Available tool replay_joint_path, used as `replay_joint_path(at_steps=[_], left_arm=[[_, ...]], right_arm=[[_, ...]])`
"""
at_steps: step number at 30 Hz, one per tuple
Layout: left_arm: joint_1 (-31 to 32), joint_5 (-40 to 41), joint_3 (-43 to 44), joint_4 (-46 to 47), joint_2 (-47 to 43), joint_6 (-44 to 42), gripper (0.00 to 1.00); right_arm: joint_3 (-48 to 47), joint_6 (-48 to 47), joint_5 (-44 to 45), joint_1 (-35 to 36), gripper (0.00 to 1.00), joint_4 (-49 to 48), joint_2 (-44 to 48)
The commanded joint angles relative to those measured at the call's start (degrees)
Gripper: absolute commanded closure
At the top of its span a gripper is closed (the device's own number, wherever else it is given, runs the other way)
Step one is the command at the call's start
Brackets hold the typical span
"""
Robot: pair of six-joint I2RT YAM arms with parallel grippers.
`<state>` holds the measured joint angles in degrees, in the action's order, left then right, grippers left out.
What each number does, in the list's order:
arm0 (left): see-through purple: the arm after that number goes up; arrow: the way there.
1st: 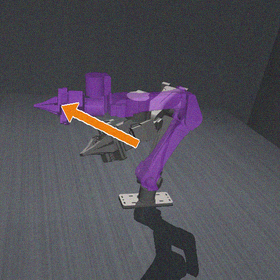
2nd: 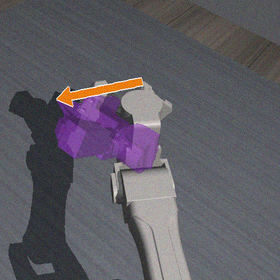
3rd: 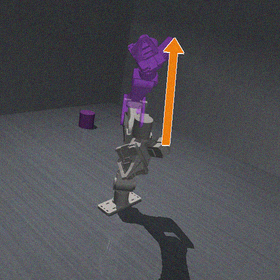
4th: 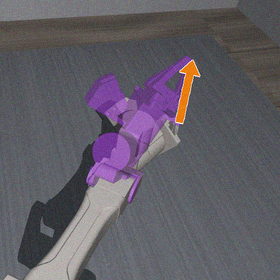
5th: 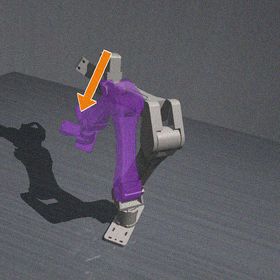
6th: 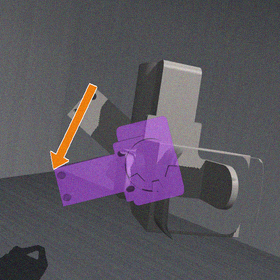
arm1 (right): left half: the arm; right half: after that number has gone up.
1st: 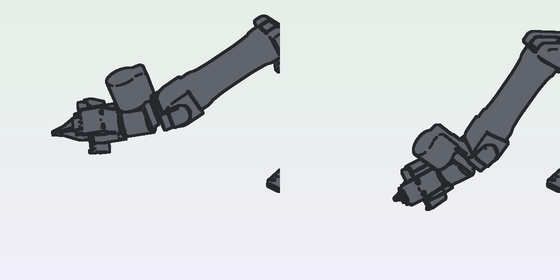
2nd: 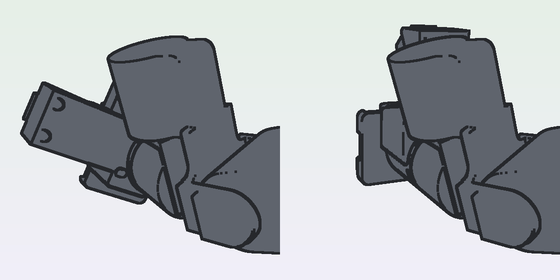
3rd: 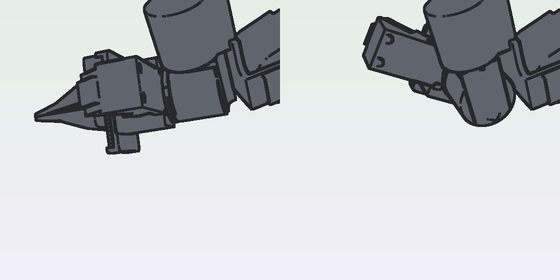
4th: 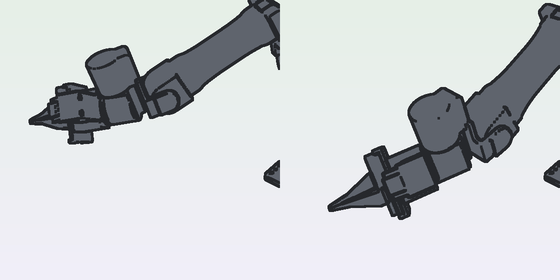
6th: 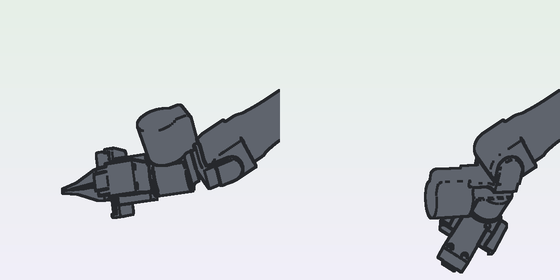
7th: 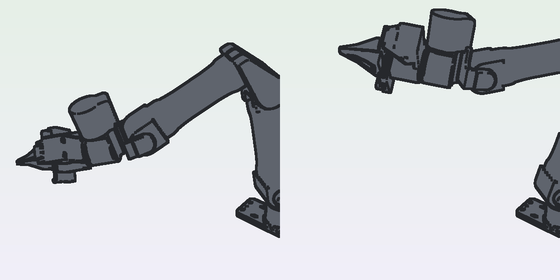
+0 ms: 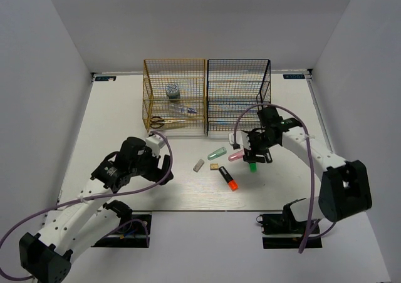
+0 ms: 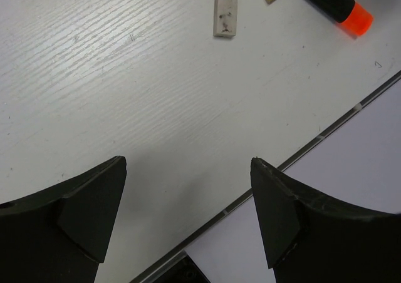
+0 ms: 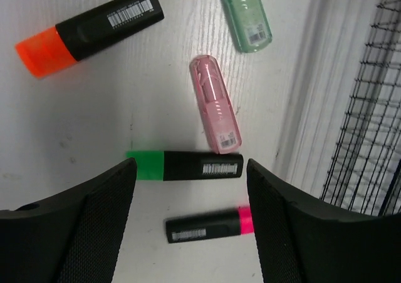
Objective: Sort the stationery into containers
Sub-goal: Pick up the stationery from the center of the board.
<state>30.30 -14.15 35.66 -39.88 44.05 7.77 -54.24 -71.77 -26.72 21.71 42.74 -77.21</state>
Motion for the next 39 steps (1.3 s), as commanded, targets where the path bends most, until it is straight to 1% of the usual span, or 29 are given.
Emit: replay_joint_path(at_steps=[1, 2, 3, 4, 9, 12, 15, 20, 23, 30, 31, 32, 33, 37, 38, 39], left_arm=[[-0.2, 0.0, -1.1, 1.3, -2.5, -0.3, 0.09], [-0.2, 0.2, -1.9, 1.8, -2.8, -0.3, 0.09], [-0.1, 0.3, -2.0, 1.9, -3.6, -0.4, 0.09], [-0.2, 0.1, -2.3, 2.0, -3.8, -0.5, 0.09], [-0.2, 0.0, -2.2, 1.2, -3.4, -0.7, 0.09], [-0.3, 0.2, -2.1, 0.9, -3.4, -0.7, 0.09], [-0.2, 0.3, -2.1, 1.0, -3.6, -0.7, 0.09], [-0.2, 0.0, -2.2, 0.9, -3.8, -0.7, 0.09], [-0.2, 0.2, -2.2, 0.9, -3.9, -0.7, 0.09], [-0.2, -0.2, -2.2, 1.0, -3.9, -0.8, 0.09], [-0.2, 1.1, -2.2, 0.9, -3.9, -0.8, 0.09], [-0.2, -0.2, -2.2, 0.9, -3.9, -0.7, 0.09], [-0.2, -0.3, -2.2, 0.9, -4.0, -0.8, 0.09], [-0.3, -0.3, -2.0, 0.9, -4.0, -0.8, 0.09], [-0.1, -0.3, -2.2, 1.0, -4.1, -0.9, 0.09], [-0.2, -0.3, -2.2, 0.9, -4.1, -0.8, 0.09]], right_arm=[[-4.4, -16.8, -2.3, 1.0, 0.27, -0.5, -4.9], [-5.7, -18.7, -2.7, 1.1, 0.31, 3.5, -6.2], [-6.6, -19.3, -2.5, 1.0, 0.31, 4.4, -9.1], [-7.5, -20.1, -2.0, 1.2, 0.32, 4.3, -9.7], [-7.8, -21.2, -0.1, 3.2, 0.32, 0.7, -13.4], [-8.1, -22.4, 0.2, 4.1, 0.32, 2.9, -15.2], [-7.9, -23.2, 1.1, 5.3, 0.35, 3.8, -16.9], [-8.1, -21.1, 4.0, 7.0, 0.36, 2.4, -19.6], [-8.7, -18.9, 6.8, 8.5, 0.40, 1.3, -21.3], [-8.9, -17.4, 12.1, 10.2, 0.40, -1.2, -23.4], [-8.8, -17.4, 12.4, 10.3, 0.40, -1.2, -23.8], [-8.9, -17.8, 12.8, 10.5, 0.41, -0.7, -23.9], [-9.0, -17.9, 13.0, 10.5, 0.41, -0.3, -24.1], [-8.7, -19.2, 14.4, 11.1, 0.47, 1.6, -24.5], [-8.4, -19.4, 14.8, 11.2, 0.49, 1.9, -24.5], [-8.1, -19.8, 14.9, 11.4, 0.54, 3.0, -24.7]])
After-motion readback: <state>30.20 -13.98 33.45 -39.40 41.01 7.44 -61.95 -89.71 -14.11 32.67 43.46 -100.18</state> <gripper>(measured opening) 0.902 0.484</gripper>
